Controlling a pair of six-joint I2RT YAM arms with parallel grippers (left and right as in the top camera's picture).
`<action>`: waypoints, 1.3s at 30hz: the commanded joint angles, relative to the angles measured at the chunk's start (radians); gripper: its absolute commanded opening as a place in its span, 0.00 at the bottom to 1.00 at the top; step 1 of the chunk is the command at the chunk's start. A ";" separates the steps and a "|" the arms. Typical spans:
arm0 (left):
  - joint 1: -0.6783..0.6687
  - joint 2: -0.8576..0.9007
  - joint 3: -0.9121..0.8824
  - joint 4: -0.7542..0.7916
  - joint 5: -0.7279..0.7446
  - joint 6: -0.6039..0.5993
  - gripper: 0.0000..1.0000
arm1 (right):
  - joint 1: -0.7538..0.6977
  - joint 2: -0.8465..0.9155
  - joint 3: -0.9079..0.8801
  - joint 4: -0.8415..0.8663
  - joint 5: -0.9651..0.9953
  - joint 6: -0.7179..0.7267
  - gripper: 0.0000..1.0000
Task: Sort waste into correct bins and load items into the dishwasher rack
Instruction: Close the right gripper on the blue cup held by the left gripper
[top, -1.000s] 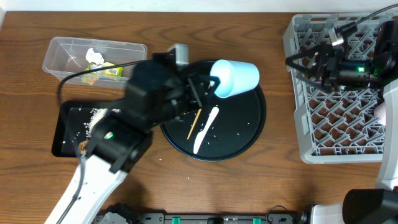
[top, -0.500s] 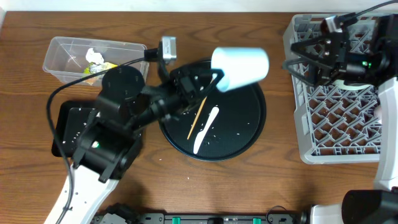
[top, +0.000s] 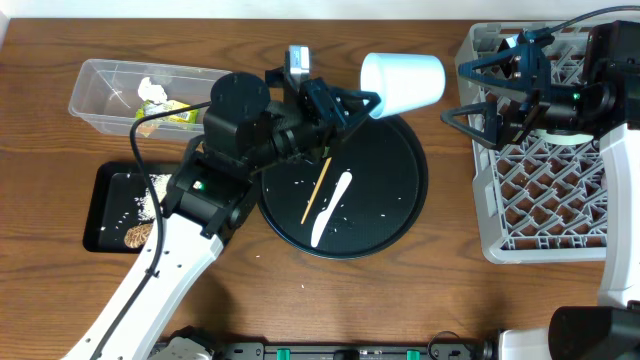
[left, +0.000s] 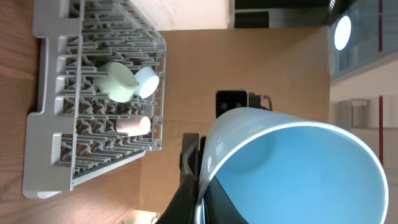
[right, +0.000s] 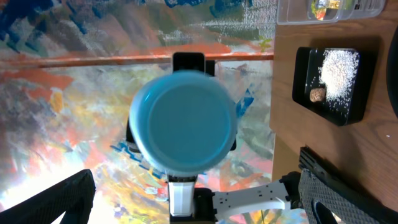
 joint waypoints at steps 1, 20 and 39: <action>0.010 0.010 0.013 0.011 0.021 -0.036 0.06 | 0.010 0.000 -0.002 0.005 -0.029 0.032 0.99; -0.042 0.011 0.013 0.049 0.090 -0.103 0.06 | 0.051 0.000 -0.002 0.134 -0.029 0.213 0.99; -0.045 0.034 0.013 0.049 0.090 -0.102 0.06 | 0.130 -0.005 -0.002 0.513 -0.029 0.615 0.99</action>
